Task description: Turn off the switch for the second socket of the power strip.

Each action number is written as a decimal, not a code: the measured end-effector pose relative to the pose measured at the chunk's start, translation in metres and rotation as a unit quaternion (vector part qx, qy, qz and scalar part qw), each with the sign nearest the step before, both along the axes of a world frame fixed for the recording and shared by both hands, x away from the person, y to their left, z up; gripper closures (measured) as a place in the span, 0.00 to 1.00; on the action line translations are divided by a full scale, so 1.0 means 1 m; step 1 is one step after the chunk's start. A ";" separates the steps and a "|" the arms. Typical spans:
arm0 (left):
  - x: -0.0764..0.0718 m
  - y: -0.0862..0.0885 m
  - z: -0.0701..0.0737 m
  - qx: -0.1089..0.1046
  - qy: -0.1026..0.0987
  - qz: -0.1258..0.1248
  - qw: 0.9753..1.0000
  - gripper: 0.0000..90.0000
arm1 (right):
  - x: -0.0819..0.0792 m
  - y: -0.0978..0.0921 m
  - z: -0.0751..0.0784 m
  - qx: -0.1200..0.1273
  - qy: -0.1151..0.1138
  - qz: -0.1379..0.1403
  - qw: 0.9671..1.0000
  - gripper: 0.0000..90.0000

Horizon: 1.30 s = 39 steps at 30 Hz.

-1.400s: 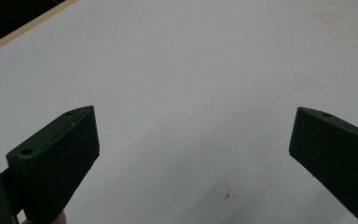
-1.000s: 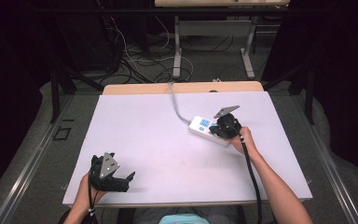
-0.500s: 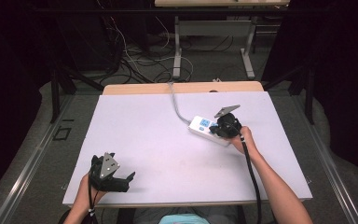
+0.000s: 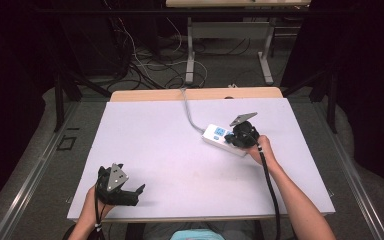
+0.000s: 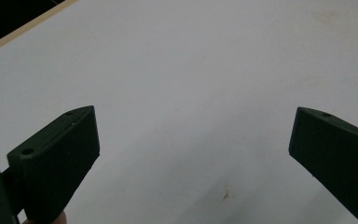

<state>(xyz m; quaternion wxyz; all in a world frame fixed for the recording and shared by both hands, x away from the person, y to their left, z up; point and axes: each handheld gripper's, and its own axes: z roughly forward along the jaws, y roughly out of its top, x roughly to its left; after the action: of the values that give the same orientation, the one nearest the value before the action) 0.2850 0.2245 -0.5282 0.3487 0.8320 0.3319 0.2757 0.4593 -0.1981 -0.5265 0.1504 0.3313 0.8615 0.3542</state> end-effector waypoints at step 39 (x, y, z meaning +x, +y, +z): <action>-0.002 0.001 0.001 0.002 0.004 -0.002 1.000 0.02 | -0.005 -0.012 0.019 0.056 0.013 0.024 0.998 0.00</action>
<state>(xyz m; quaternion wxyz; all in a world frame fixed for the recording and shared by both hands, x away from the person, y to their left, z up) 0.2832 0.2254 -0.5276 0.3461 0.8345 0.3310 0.2724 0.4545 -0.2103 -0.5073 0.1117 0.3228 0.8502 0.4006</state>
